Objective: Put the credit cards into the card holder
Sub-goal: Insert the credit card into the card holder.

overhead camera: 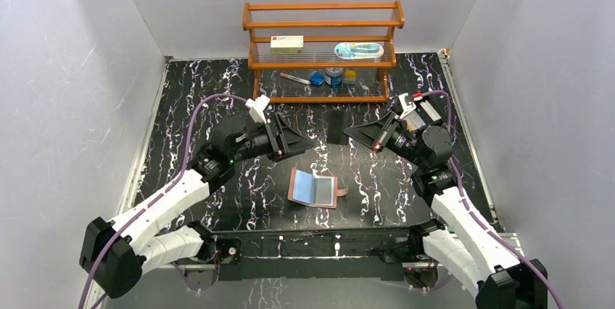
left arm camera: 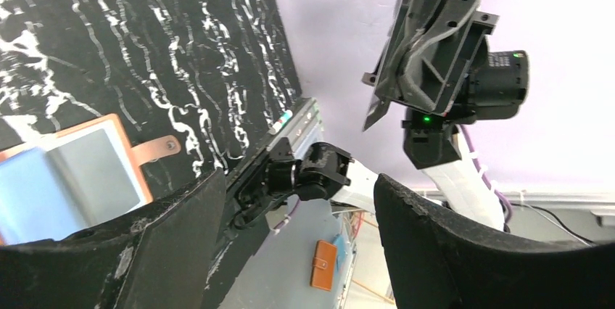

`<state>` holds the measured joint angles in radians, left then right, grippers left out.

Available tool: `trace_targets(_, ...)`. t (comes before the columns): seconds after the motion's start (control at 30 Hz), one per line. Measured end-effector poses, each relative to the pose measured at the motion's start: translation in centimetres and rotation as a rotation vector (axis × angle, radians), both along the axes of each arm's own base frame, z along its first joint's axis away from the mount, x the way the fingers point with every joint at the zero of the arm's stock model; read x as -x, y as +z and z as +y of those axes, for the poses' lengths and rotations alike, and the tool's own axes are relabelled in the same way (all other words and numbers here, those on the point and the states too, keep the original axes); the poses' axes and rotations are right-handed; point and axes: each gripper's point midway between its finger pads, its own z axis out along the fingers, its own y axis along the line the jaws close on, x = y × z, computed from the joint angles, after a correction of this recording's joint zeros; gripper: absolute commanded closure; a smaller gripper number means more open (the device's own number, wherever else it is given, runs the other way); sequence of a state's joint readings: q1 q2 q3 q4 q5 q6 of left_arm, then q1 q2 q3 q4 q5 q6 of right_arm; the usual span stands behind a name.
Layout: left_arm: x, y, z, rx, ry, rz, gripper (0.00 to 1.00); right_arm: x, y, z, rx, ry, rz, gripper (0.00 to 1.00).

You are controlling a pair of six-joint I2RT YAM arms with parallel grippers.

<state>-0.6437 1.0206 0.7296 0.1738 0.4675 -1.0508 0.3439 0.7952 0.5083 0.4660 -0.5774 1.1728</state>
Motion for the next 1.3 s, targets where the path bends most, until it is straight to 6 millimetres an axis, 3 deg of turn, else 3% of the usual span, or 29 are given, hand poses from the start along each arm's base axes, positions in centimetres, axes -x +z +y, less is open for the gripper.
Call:
trace_targets(0.3,-0.3,1.9,-1.6,0.085,-0.068,-0.039,0.29,2.2,-0.9,2.2,-0.039,0.155,0.050,1.00)
trace_targets(0.37,-0.5,2.1,-1.7,0.092,-0.070,-0.049,0.37,2.5,-1.5,2.6,-0.044,0.180,0.068,1.00)
trace_targets(0.5,-0.7,2.0,-2.2,0.100,-0.082,-0.040,0.69,3.1,-1.9,3.3,-0.047,0.215,0.083,1.00)
trace_targets(0.7,-0.8,1.8,-2.5,0.106,-0.096,-0.031,0.99,3.7,-2.2,3.8,-0.040,0.237,0.082,0.93)
trace_targets(0.8,-0.7,1.9,-2.5,0.112,-0.103,-0.036,1.00,3.6,-2.8,3.8,-0.022,0.234,0.092,0.76)
trace_targets(0.9,-0.6,1.8,-2.5,0.107,-0.108,-0.042,1.00,3.6,-3.8,3.8,0.011,0.227,0.101,0.67)
trace_targets(1.03,-0.8,-0.3,-2.1,0.027,-0.092,-0.025,1.00,3.1,-6.5,3.4,0.110,0.176,0.145,0.56)
trace_targets(1.3,-1.0,-7.0,-1.0,-0.159,-0.077,0.044,1.00,0.8,-10.1,2.2,0.335,0.058,0.225,0.58)
